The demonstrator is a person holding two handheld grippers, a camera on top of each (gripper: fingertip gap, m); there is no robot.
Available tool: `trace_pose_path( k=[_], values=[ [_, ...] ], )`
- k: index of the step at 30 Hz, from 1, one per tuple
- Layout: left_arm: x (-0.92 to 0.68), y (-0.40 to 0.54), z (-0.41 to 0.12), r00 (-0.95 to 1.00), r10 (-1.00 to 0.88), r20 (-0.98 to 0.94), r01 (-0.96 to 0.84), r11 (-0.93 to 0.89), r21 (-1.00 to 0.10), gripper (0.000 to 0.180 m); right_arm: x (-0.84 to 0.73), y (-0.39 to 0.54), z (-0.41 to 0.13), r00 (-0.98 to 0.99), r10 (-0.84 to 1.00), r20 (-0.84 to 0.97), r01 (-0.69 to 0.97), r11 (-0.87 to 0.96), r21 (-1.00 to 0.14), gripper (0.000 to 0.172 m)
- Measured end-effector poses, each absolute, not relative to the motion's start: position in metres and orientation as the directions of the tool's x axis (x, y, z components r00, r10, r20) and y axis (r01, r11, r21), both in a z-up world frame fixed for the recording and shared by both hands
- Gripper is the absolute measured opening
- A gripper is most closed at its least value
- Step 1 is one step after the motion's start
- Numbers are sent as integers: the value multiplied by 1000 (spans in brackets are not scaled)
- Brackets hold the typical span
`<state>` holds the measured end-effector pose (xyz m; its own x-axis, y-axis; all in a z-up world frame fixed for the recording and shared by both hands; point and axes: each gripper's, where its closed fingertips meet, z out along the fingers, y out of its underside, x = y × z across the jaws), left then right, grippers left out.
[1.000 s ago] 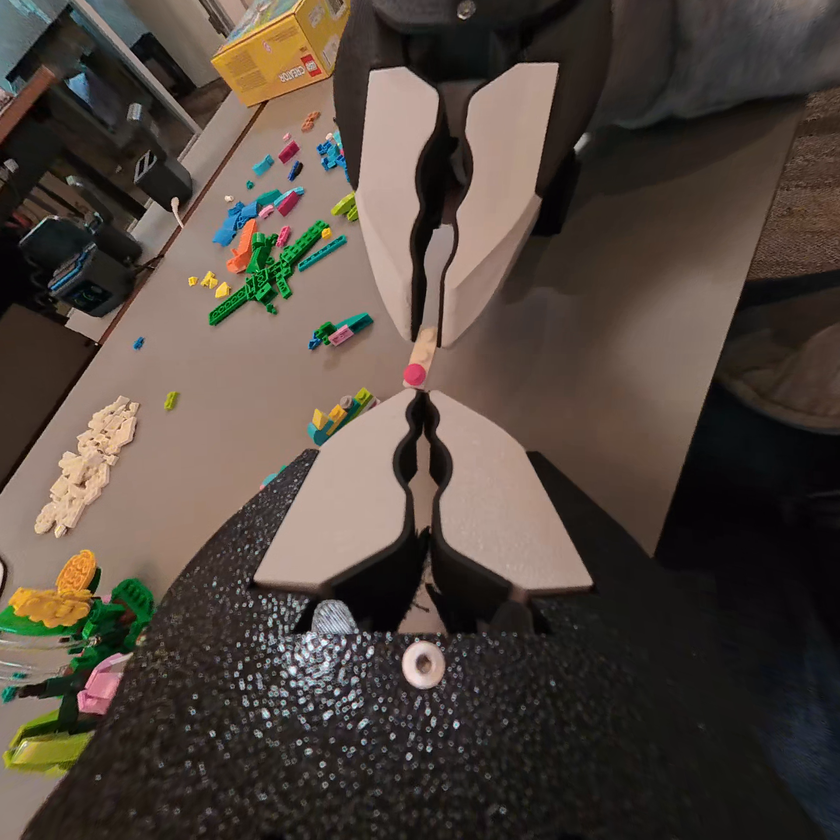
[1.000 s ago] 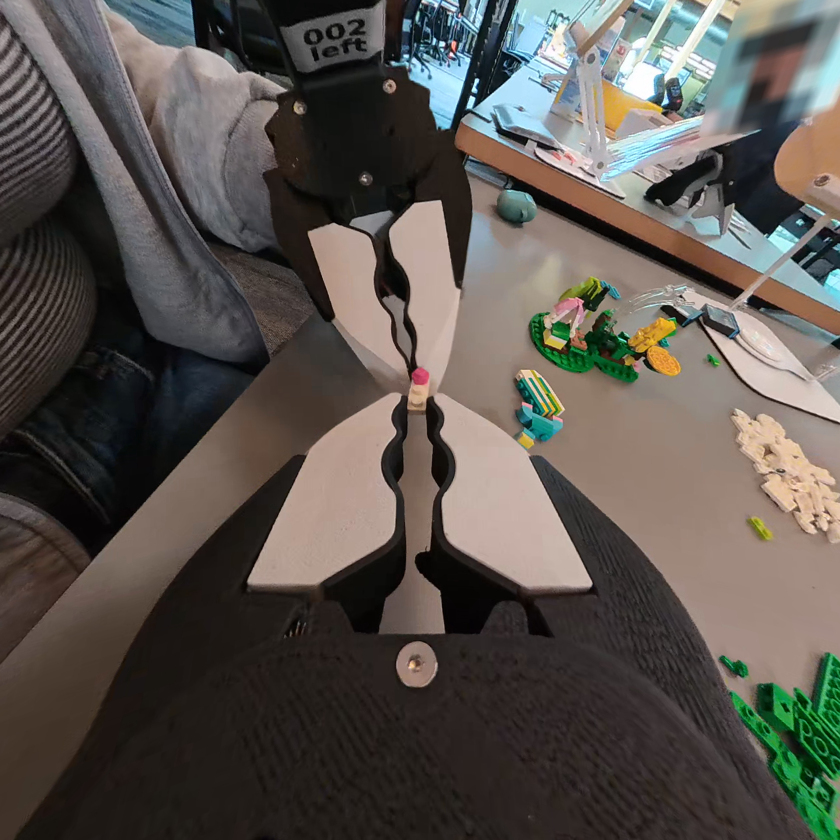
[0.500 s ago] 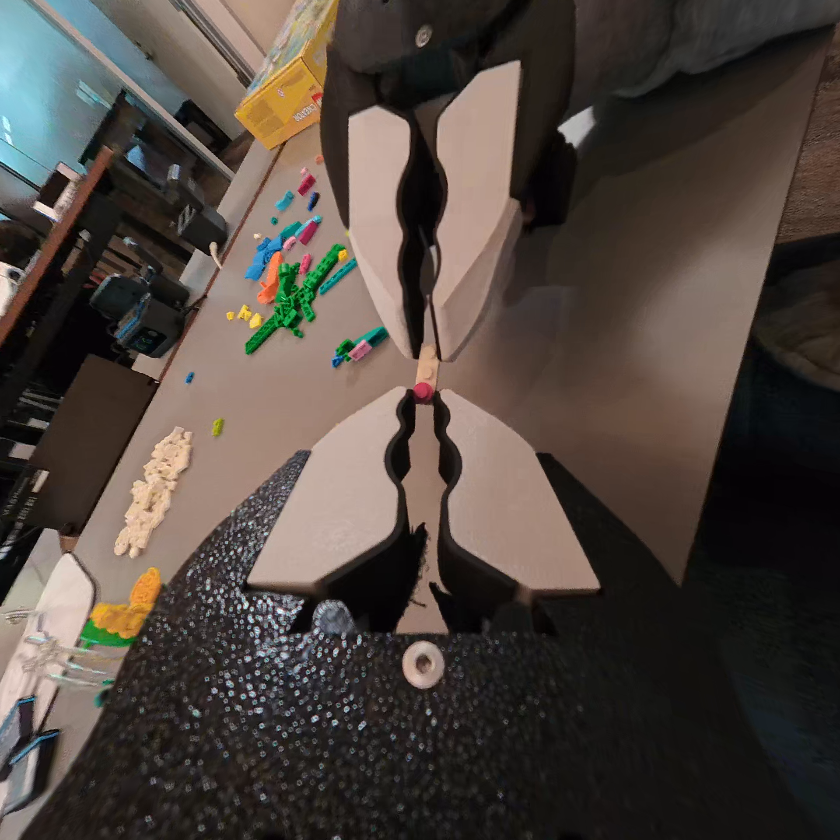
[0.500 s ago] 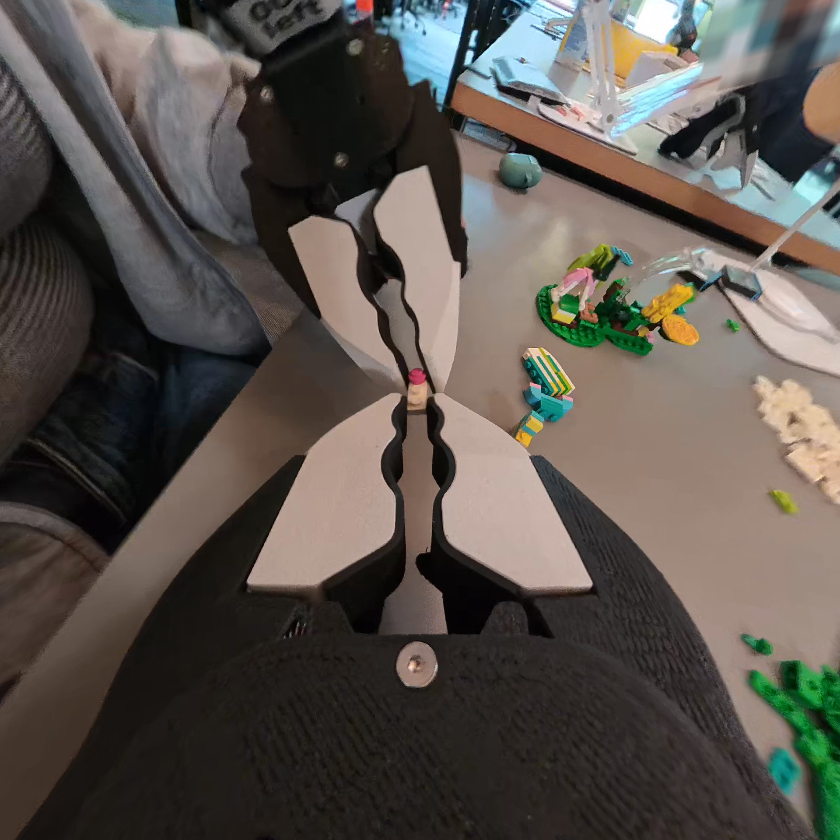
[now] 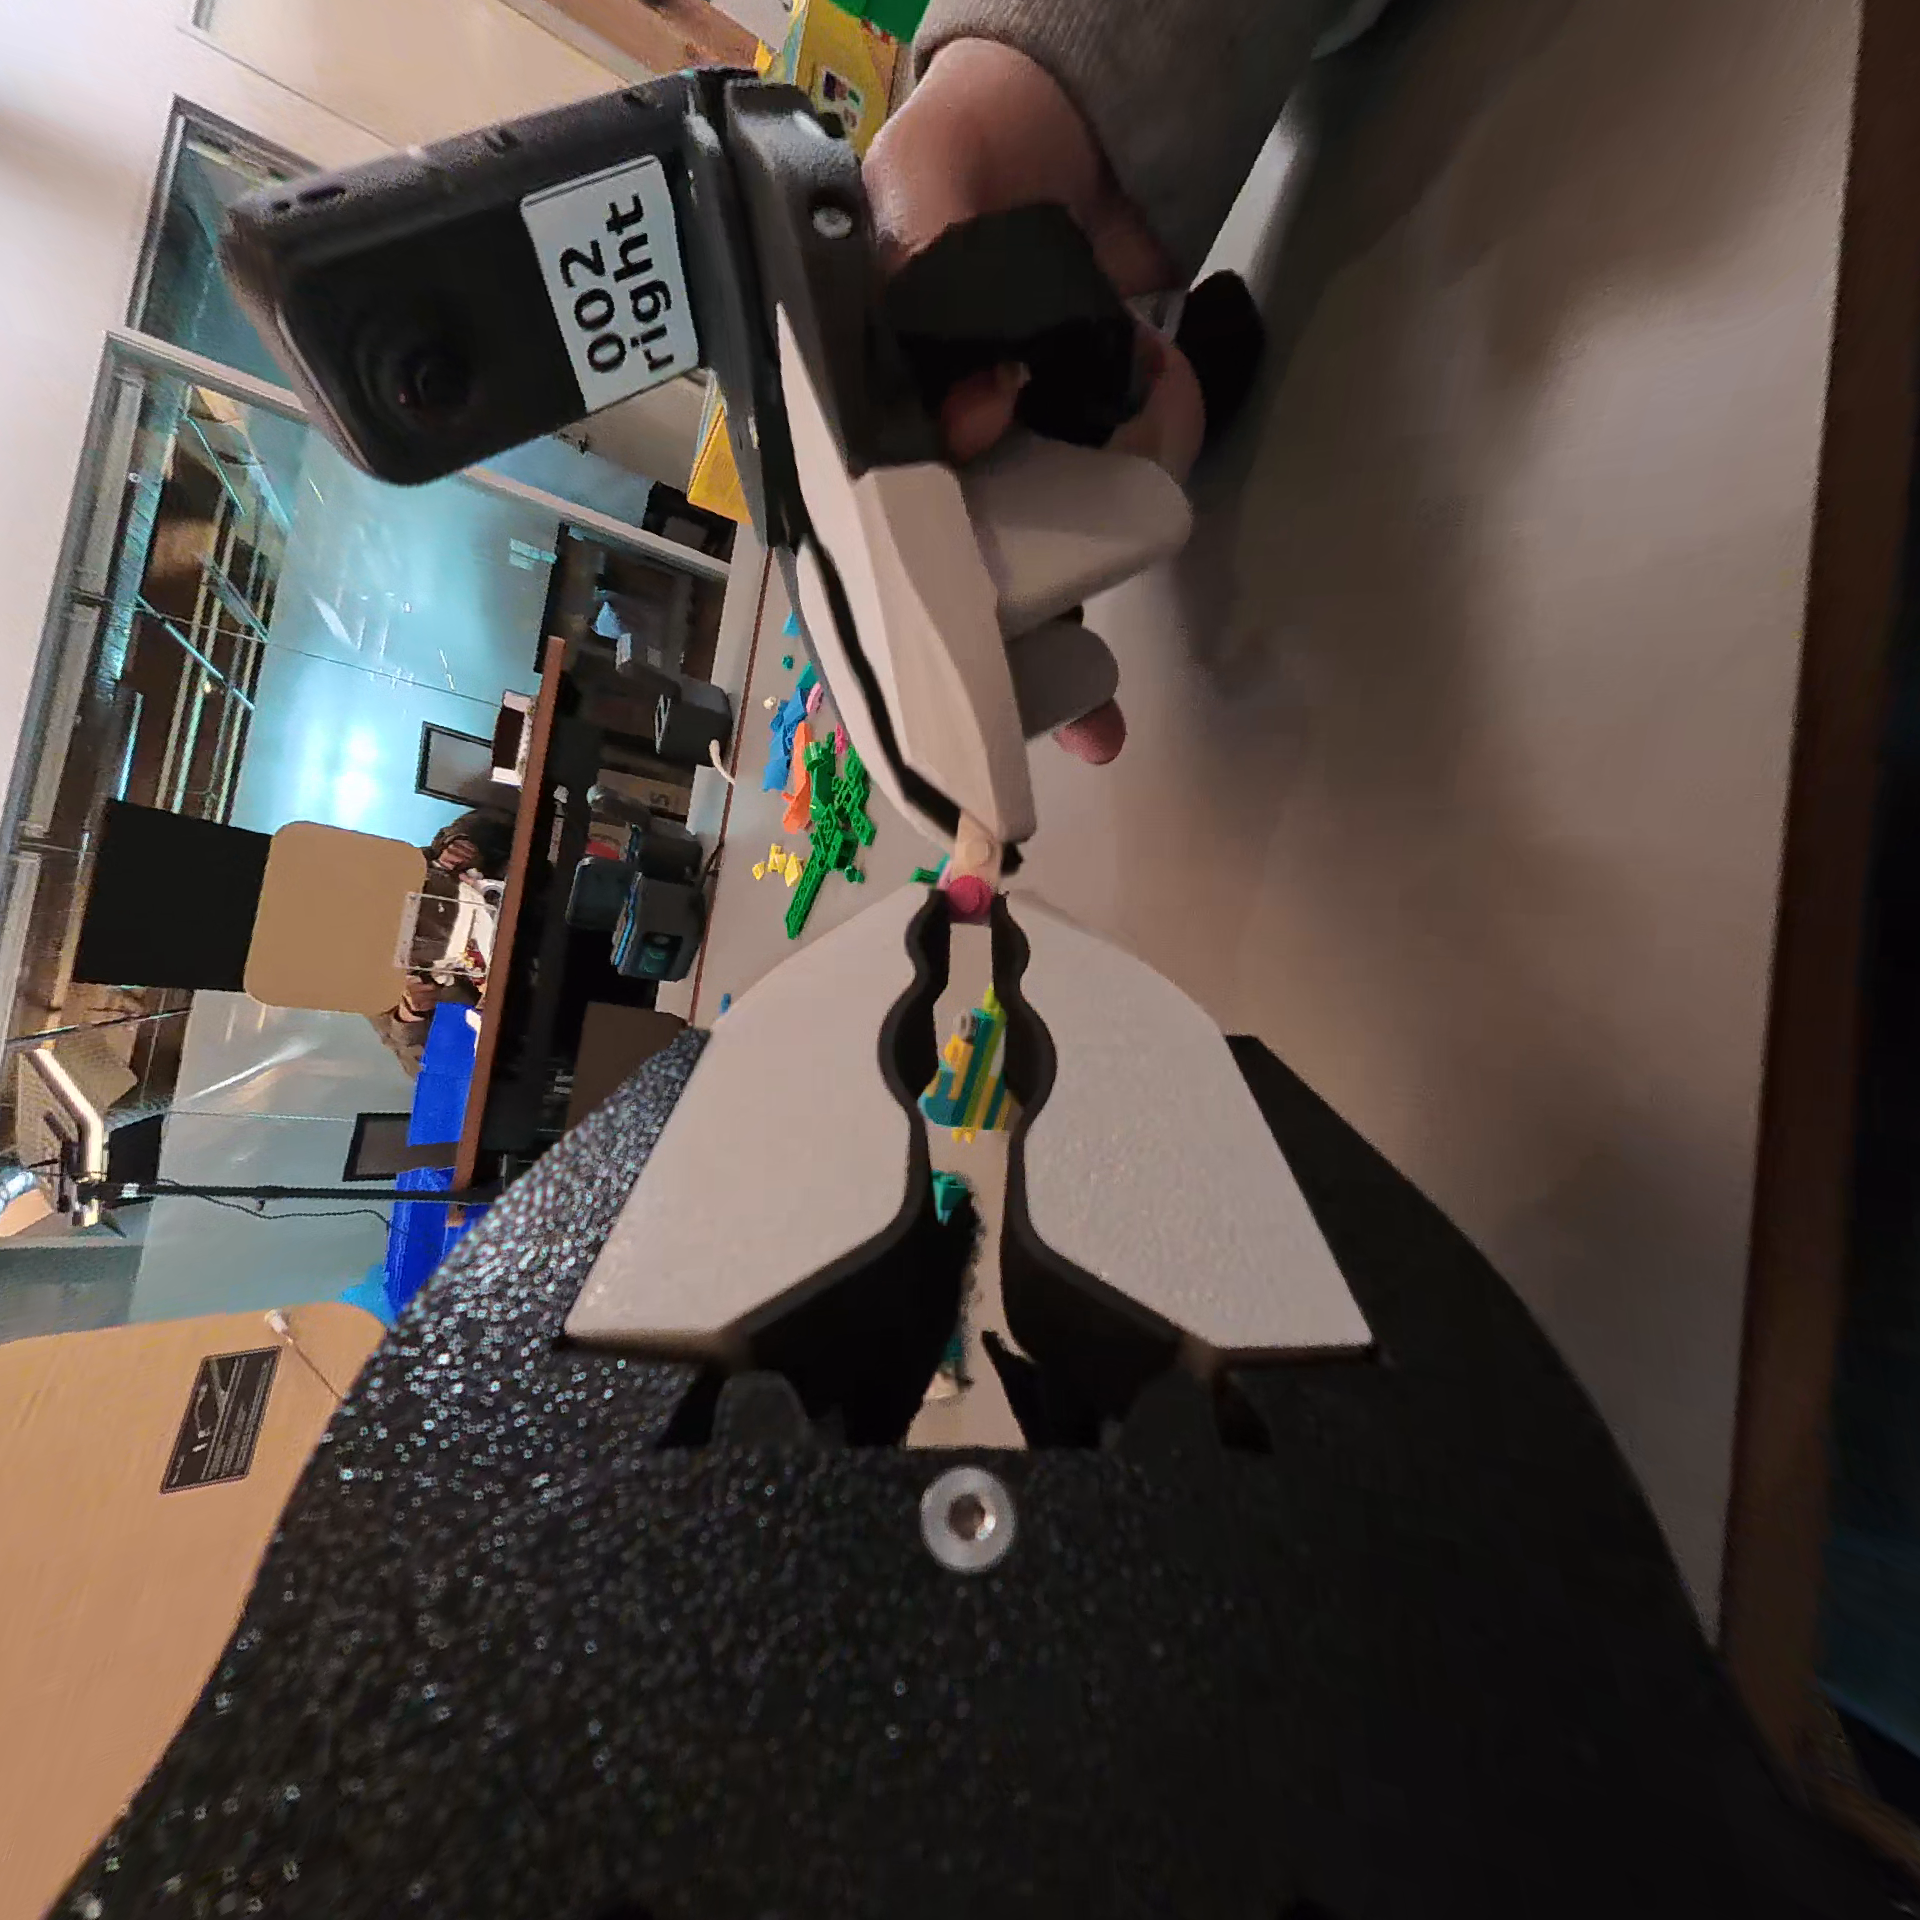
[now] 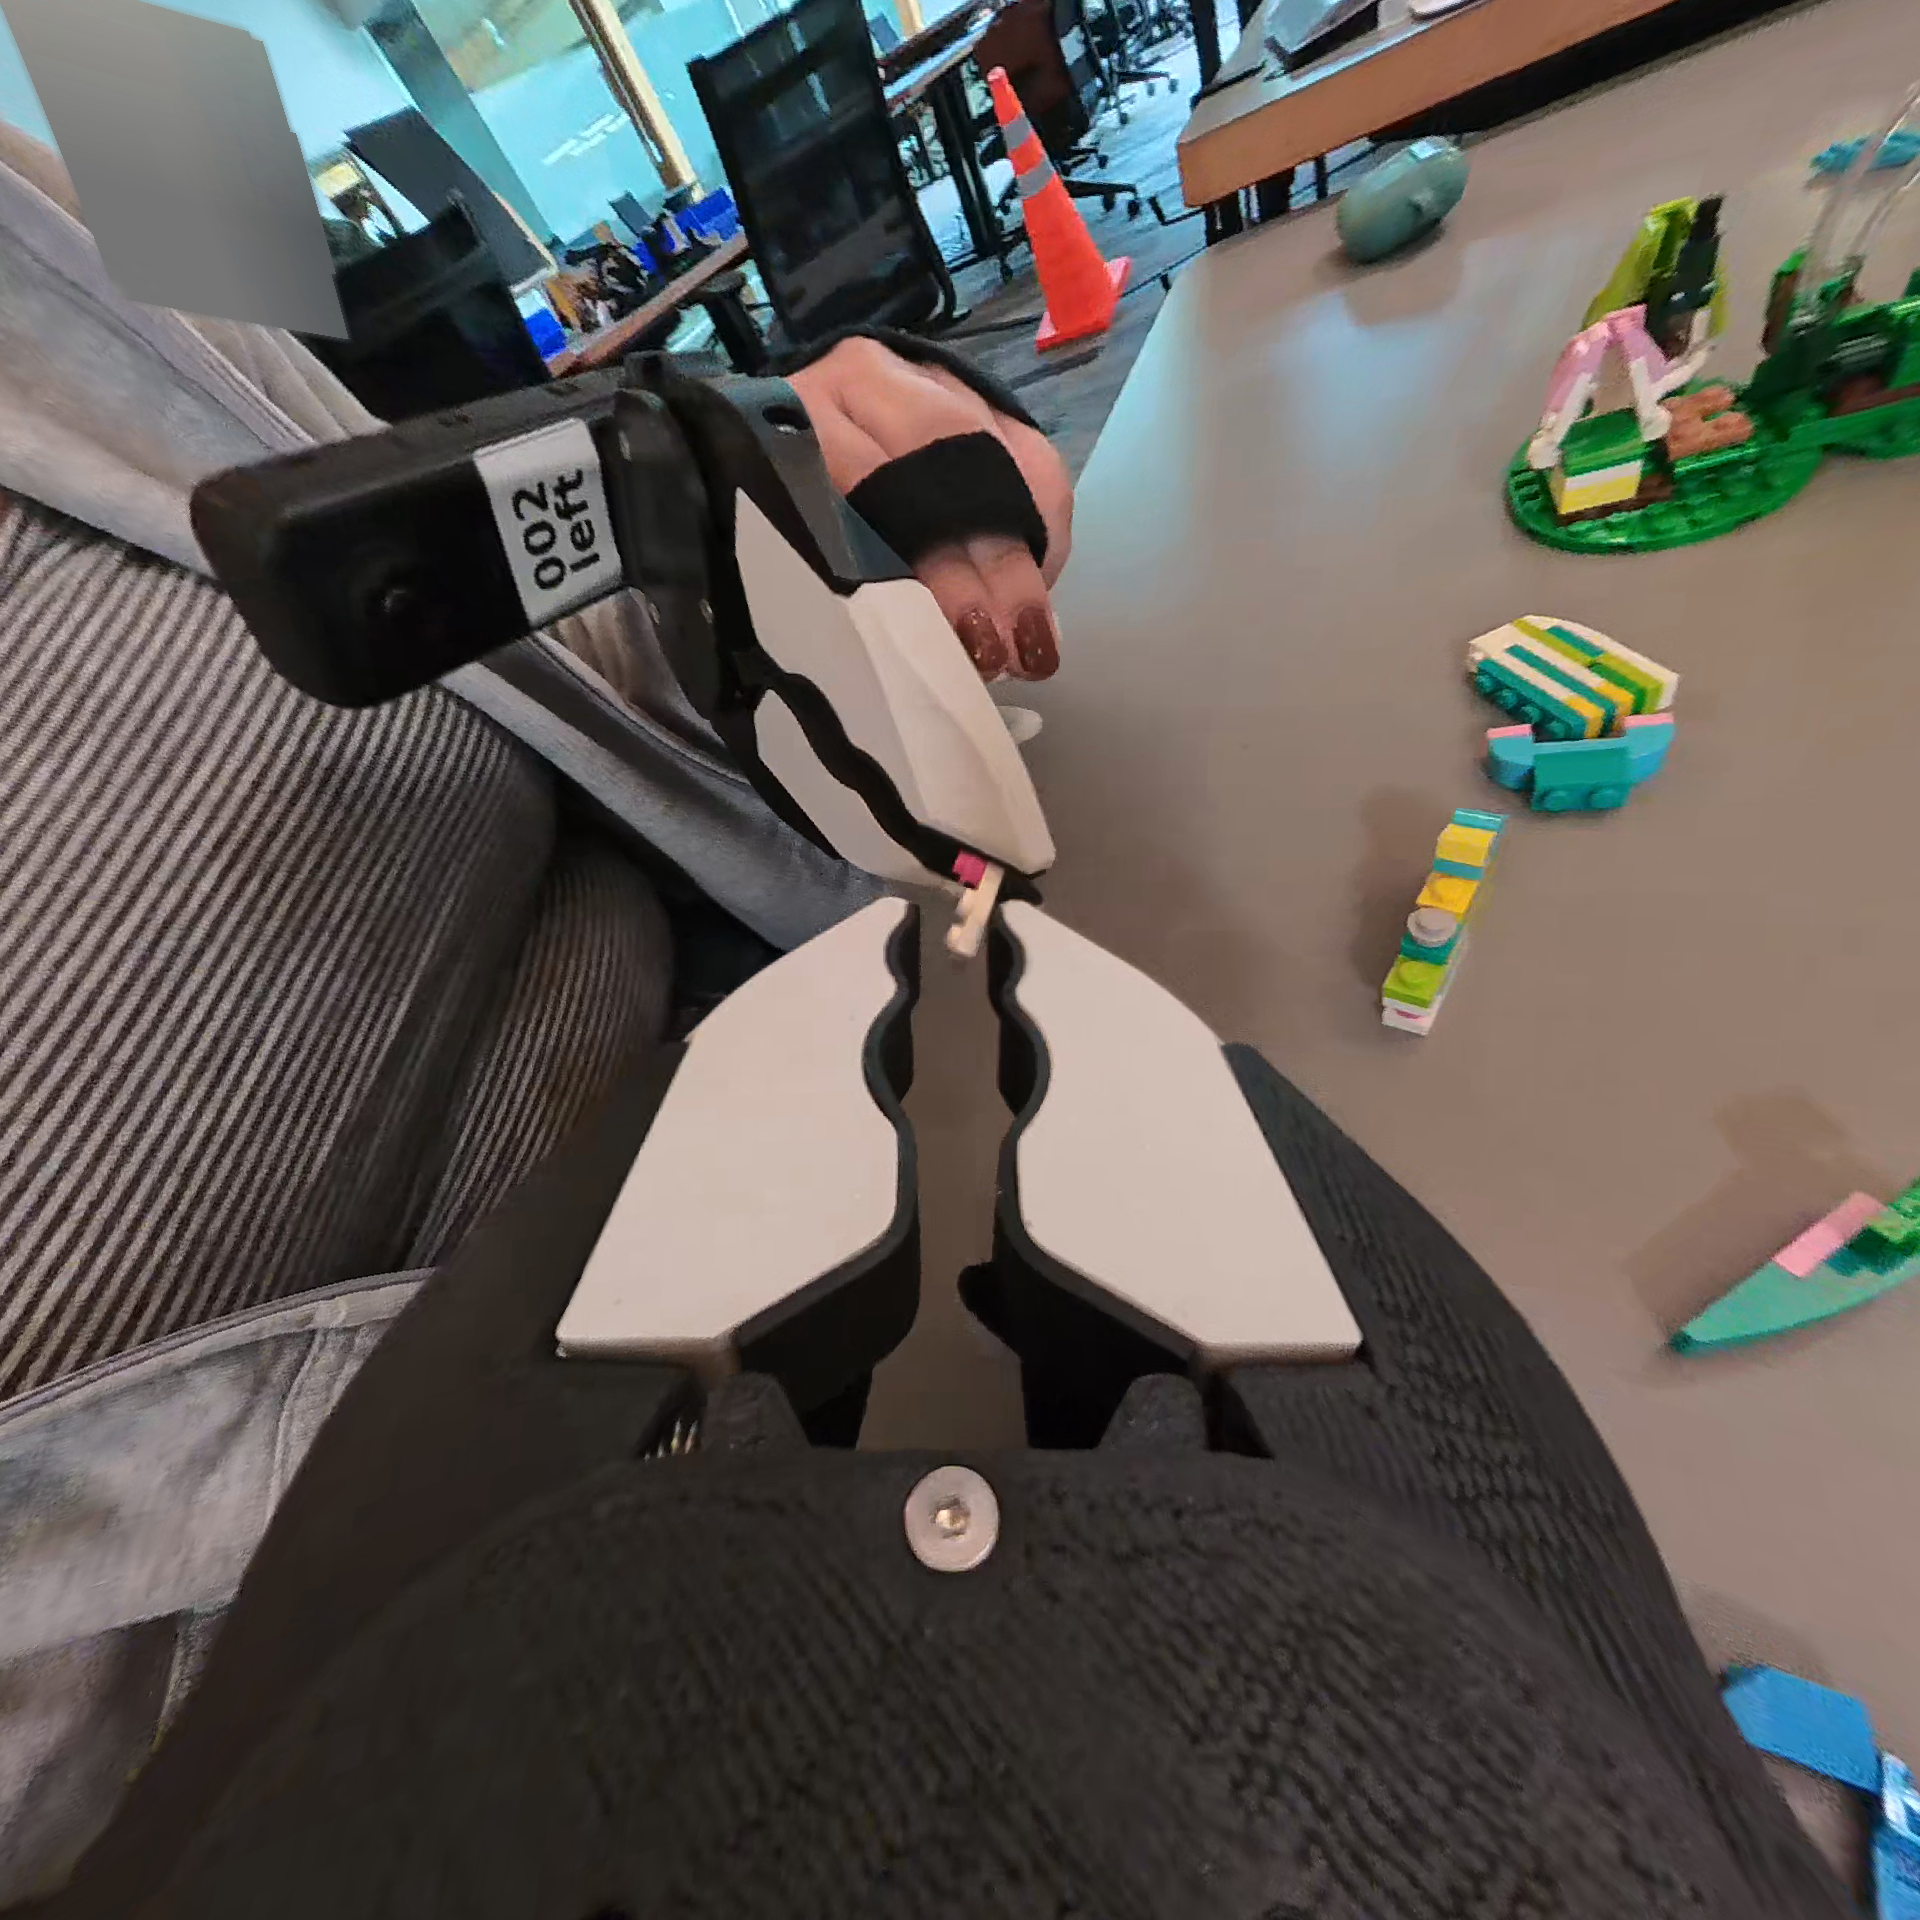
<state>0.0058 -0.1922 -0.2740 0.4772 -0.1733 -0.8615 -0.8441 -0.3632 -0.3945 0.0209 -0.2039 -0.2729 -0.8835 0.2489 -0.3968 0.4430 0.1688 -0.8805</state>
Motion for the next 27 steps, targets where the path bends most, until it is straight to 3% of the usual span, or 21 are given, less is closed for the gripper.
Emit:
trace_pose_path(
  k=[3,6,8,11,13,15,21,27],
  values=[
    [0,-191,-275,529,-120,-840,-799,-402,-446,8,16,-202,-276,-881,295,-370,433,186,-882,5],
    [-25,-193,-278,715,53,-697,-585,-499,-639,10,3,-196,-271,-900,386,-203,296,198,-935,3],
    [-36,-195,-285,867,149,-475,-345,-508,-789,10,-12,-189,-262,-875,483,-37,149,196,-969,3],
    [-24,-190,-270,990,142,18,59,-297,-953,24,-24,-180,-253,-777,583,237,-69,295,-953,3],
    [-20,-189,-253,962,66,266,274,-165,-948,35,-26,-180,-249,-699,595,397,-191,380,-905,3],
    [-21,-189,-248,921,20,389,389,-125,-913,33,-25,-184,-249,-643,570,511,-269,456,-848,3],
    [-15,-188,-251,883,-29,469,462,-124,-878,11,-22,-192,-248,-540,522,660,-376,552,-744,3],
    [-10,-187,-245,854,-93,511,504,-90,-859,6,-20,-192,-244,-525,523,672,-401,544,-737,3]
  ],
)
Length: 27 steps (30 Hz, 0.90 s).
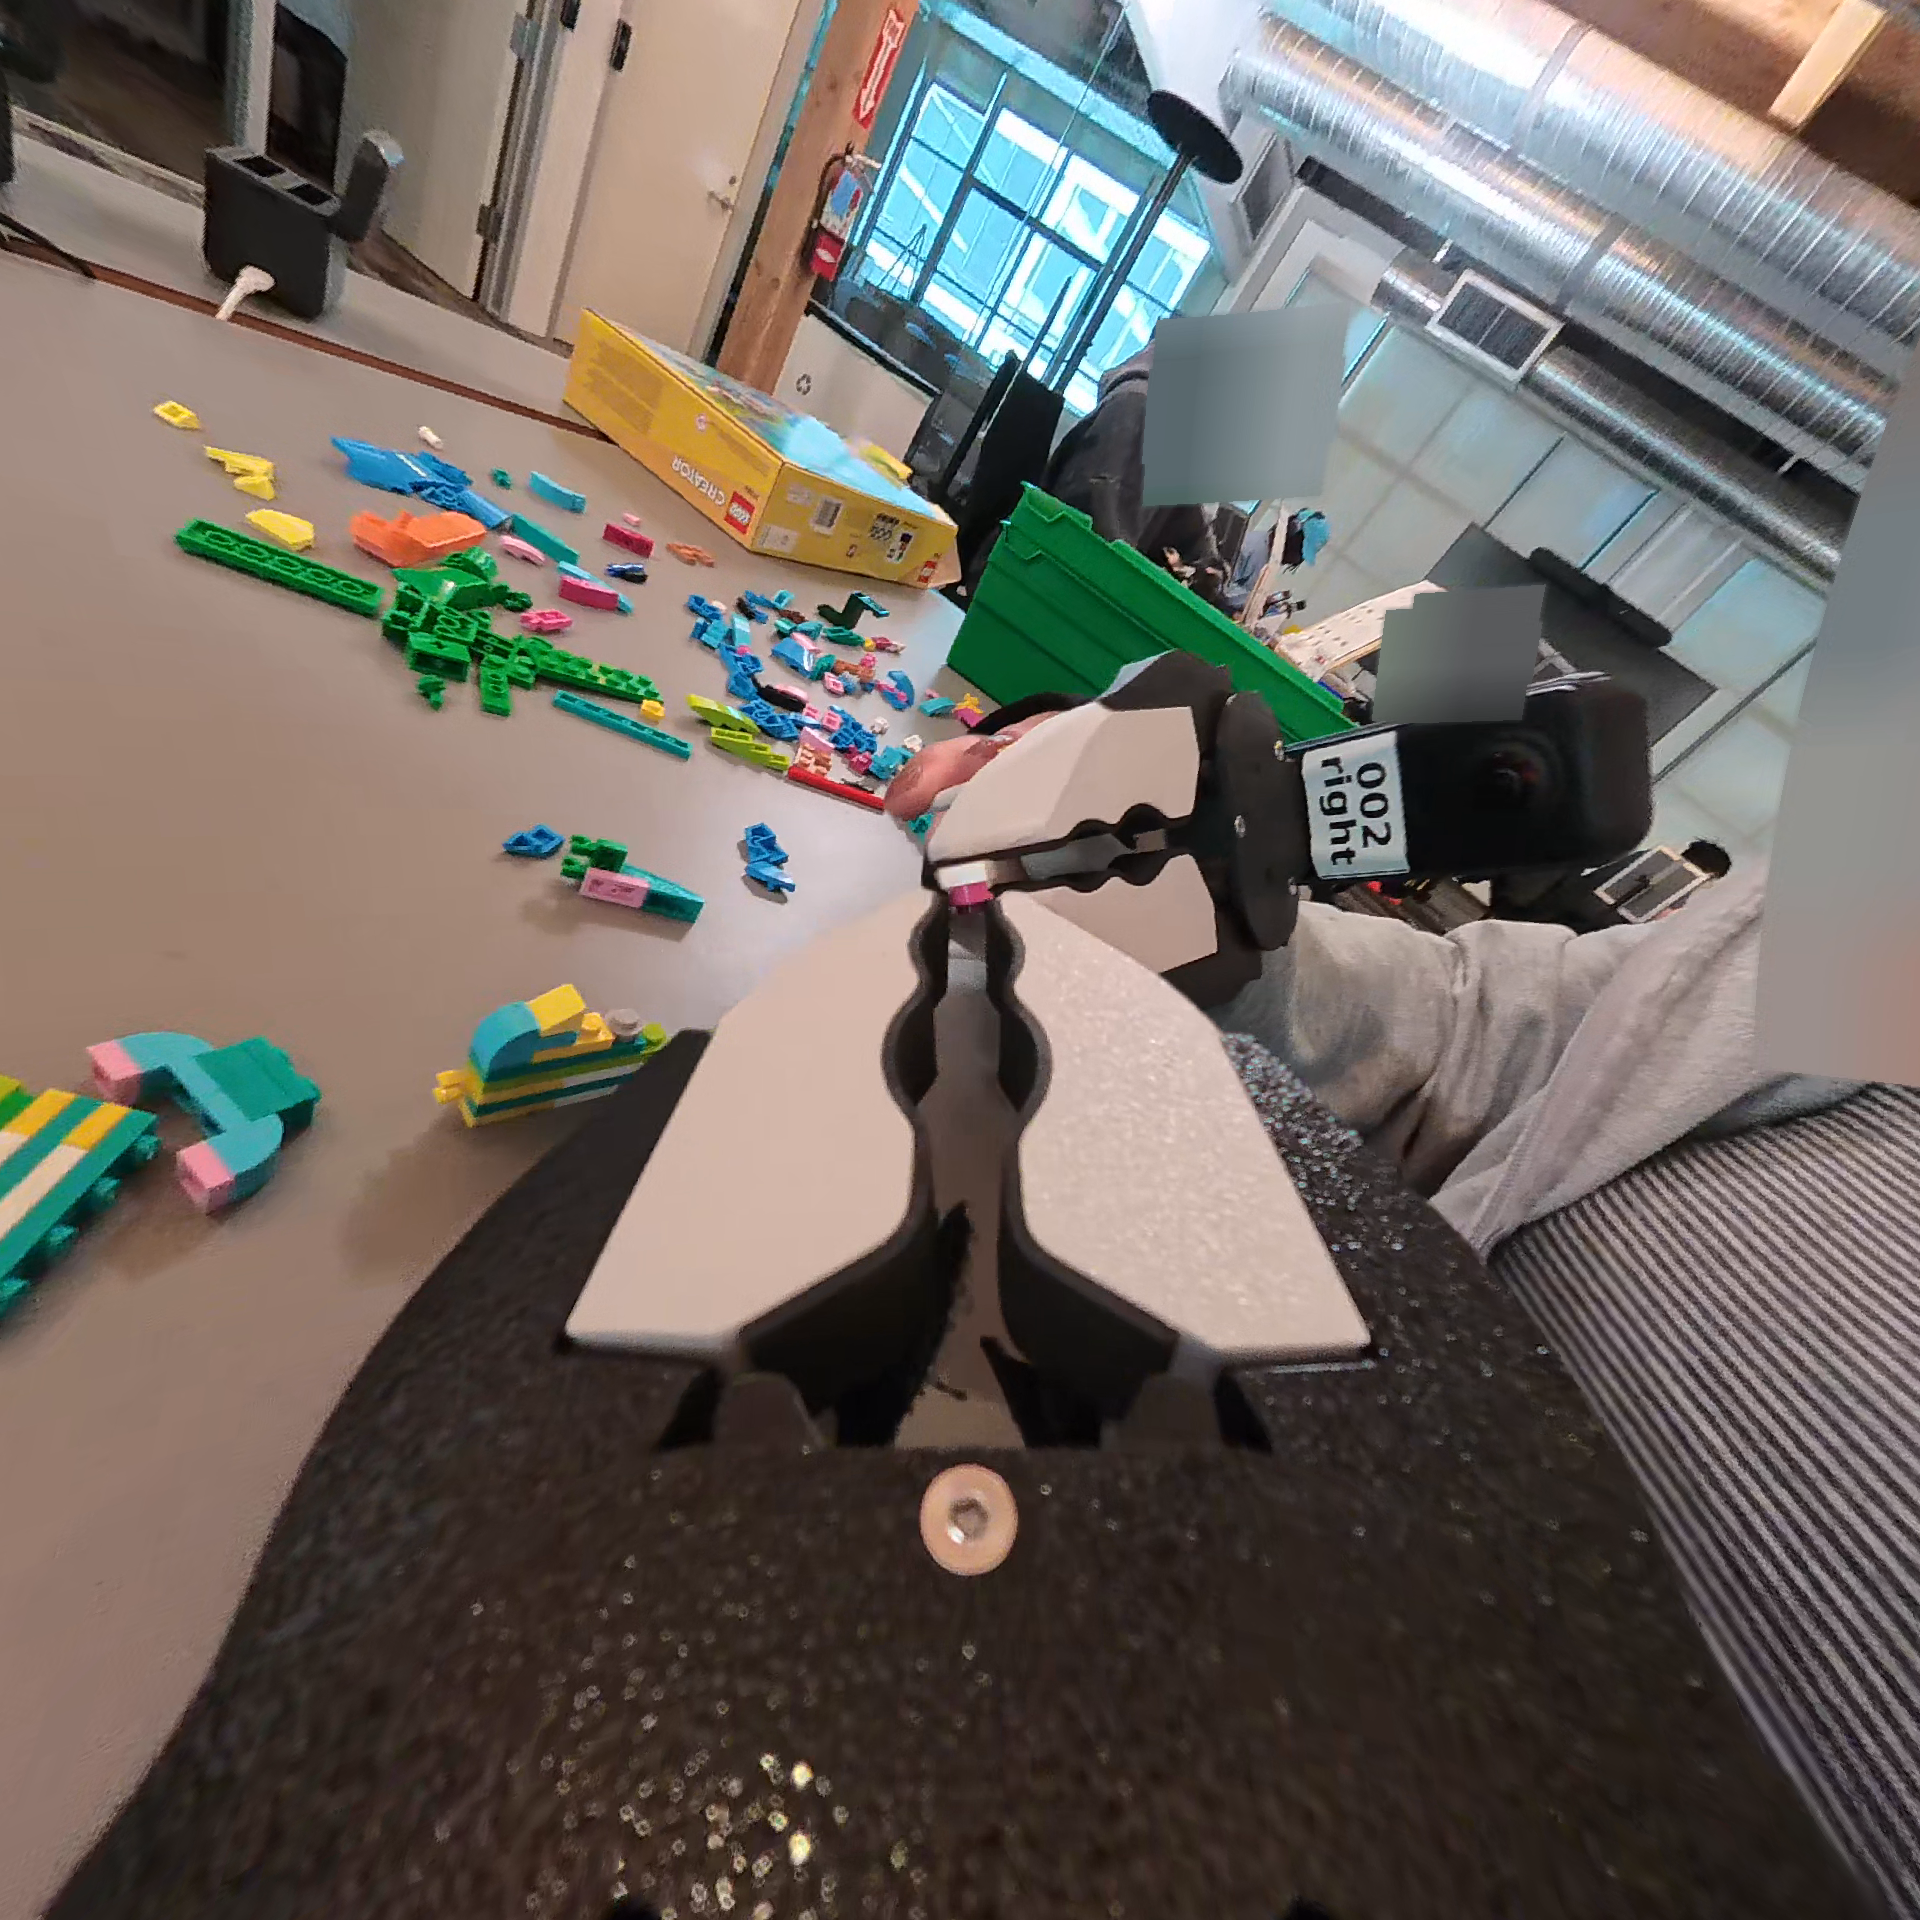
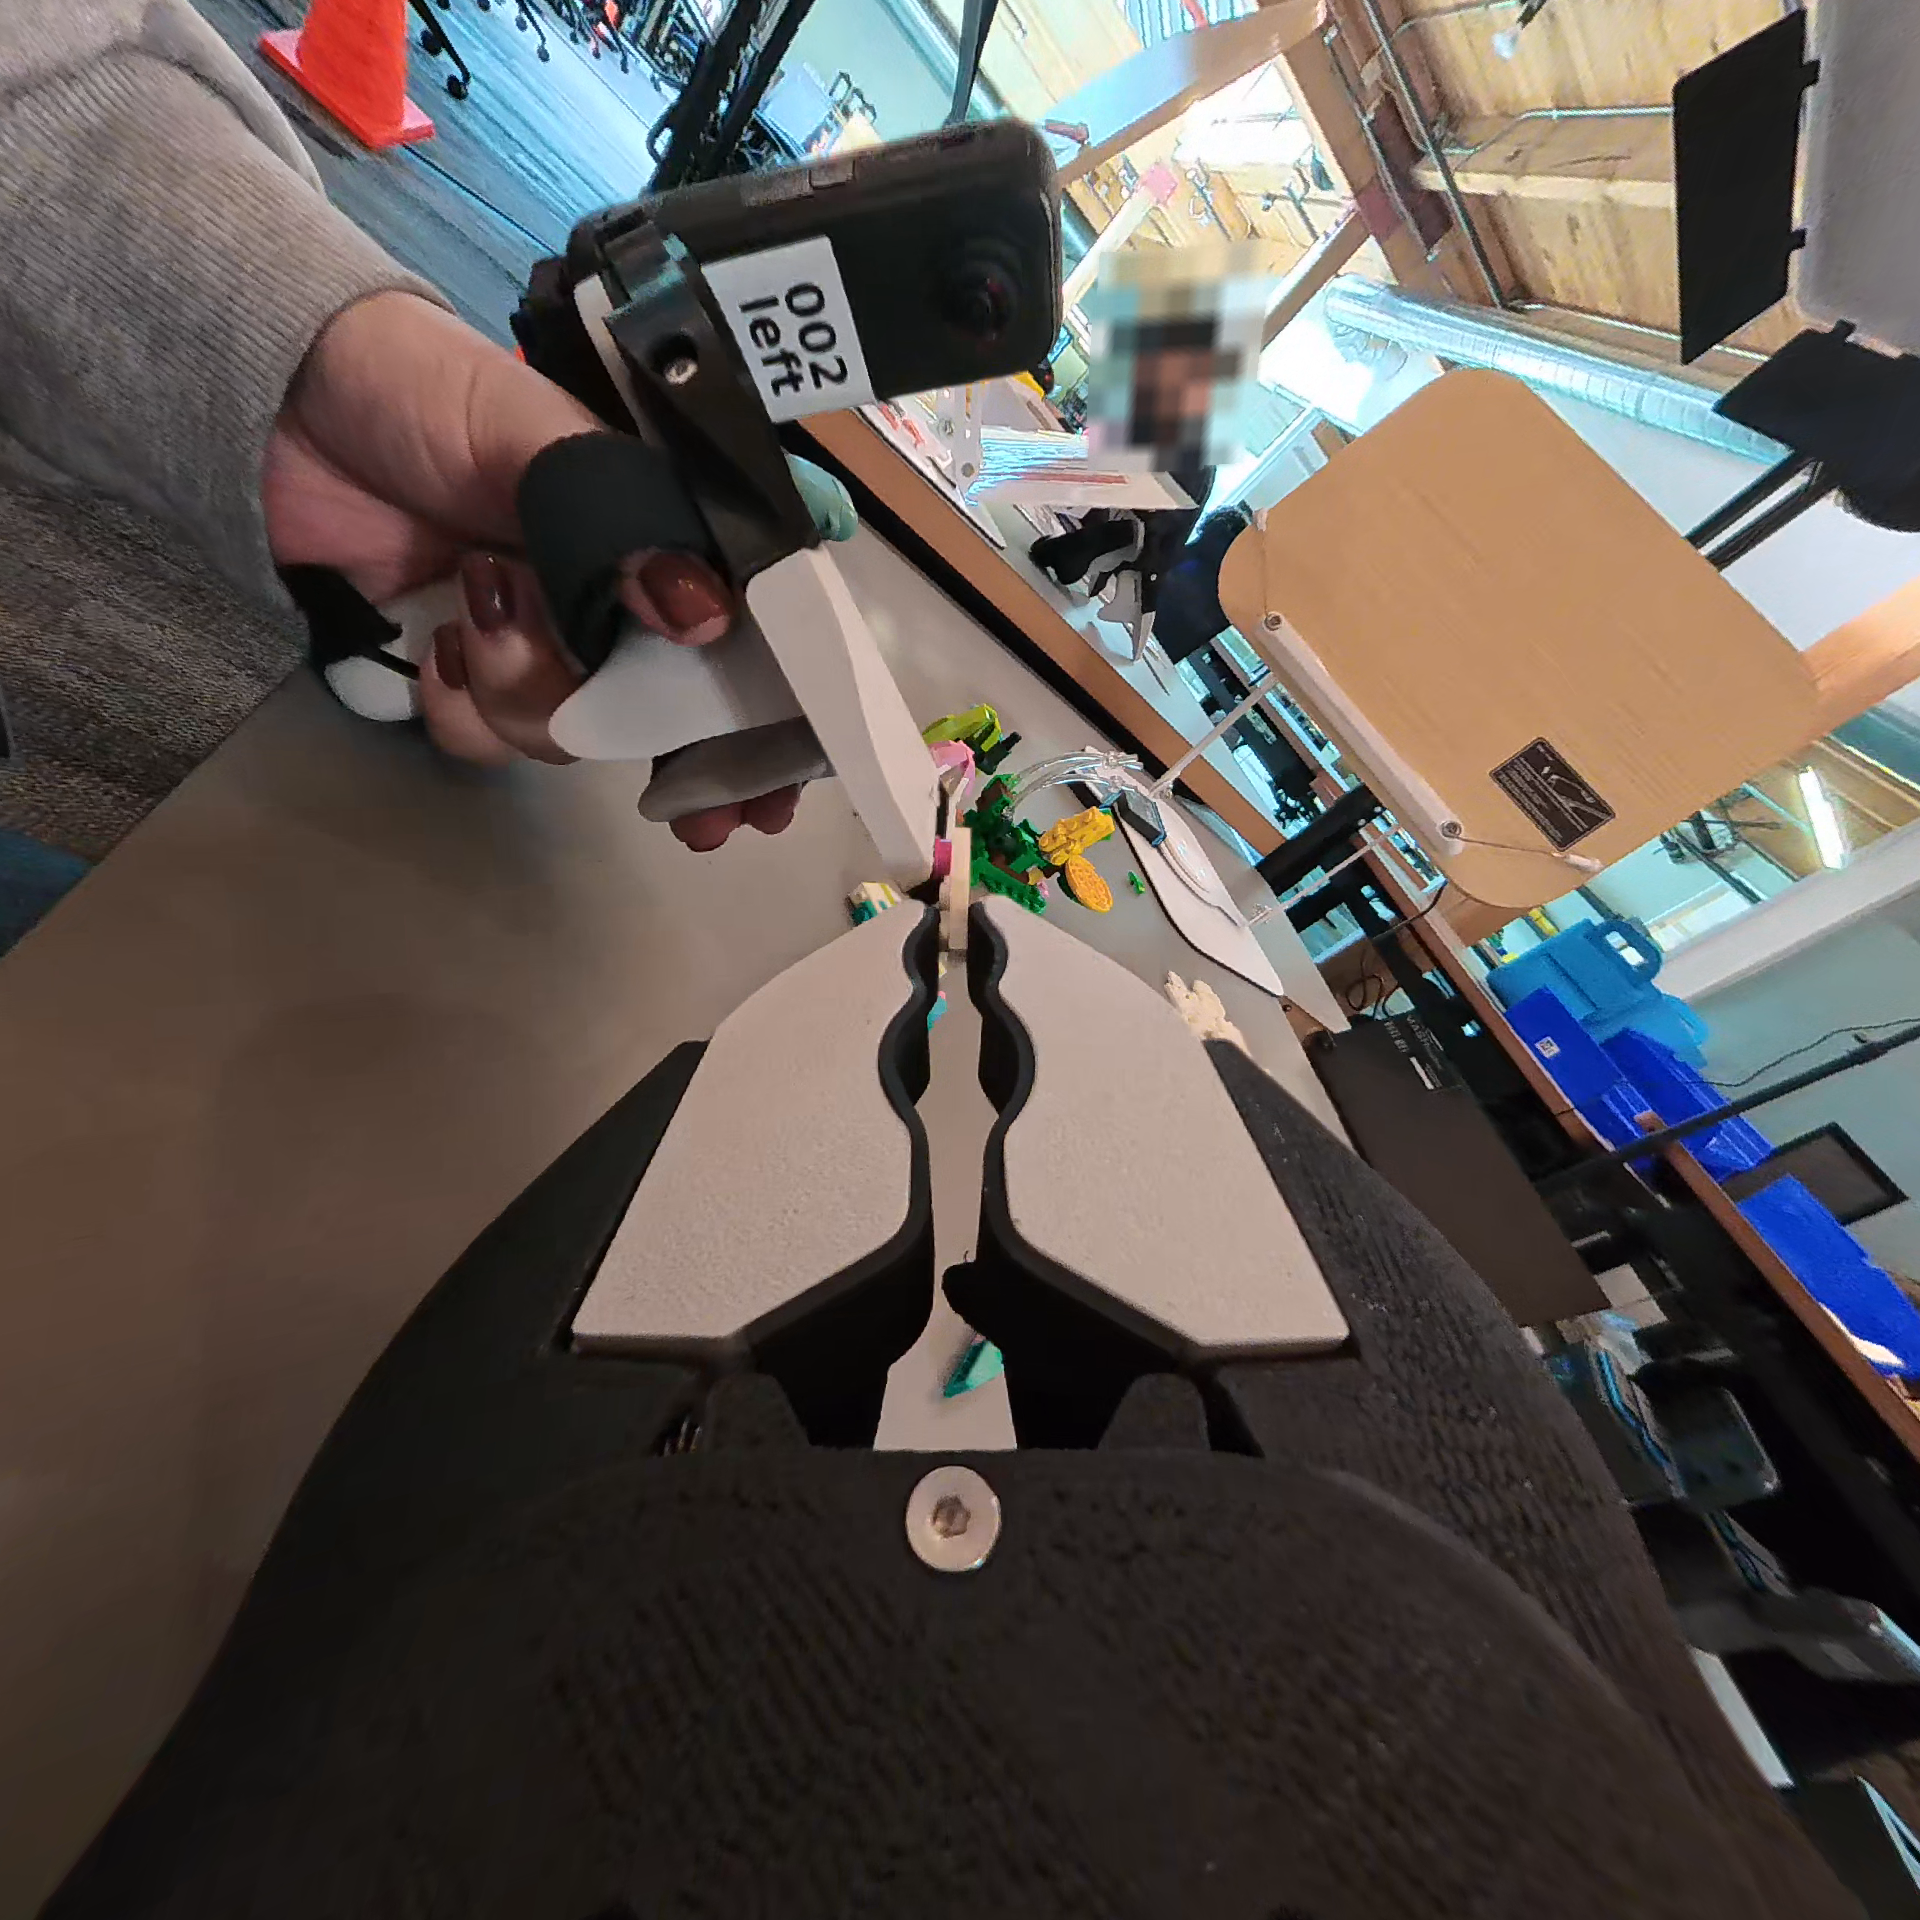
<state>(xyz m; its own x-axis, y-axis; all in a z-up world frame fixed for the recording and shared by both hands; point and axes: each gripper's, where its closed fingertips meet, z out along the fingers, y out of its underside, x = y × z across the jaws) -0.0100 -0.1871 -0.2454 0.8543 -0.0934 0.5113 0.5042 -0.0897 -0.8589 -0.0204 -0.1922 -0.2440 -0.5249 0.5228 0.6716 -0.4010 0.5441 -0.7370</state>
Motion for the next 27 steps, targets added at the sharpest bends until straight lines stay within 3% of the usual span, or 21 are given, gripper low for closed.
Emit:
trace_pose_path(
  k=[3,9,18,21,24,27],
  values=[
    [-6,-187,-242,836,-132,532,525,-86,-846,12,-20,-192,-245,-527,520,673,-403,544,-736,3],
    [-9,-187,-243,843,-113,526,521,-73,-851,7,-19,-193,-243,-512,516,687,-417,549,-724,3],
    [-10,-186,-243,823,-114,557,552,-71,-831,6,-20,-192,-244,-400,468,788,-467,636,-614,5],
    [-8,-184,-245,820,-107,562,554,-100,-827,6,-21,-196,-246,-346,436,831,-472,684,-556,16],
    [-11,-185,-247,822,-83,563,555,-105,-825,5,-25,-196,-247,-278,397,875,-453,749,-484,9],
    [-10,-187,-246,826,-105,555,545,-109,-831,6,-25,-197,-247,-343,430,835,-400,737,-544,8]
  ],
)
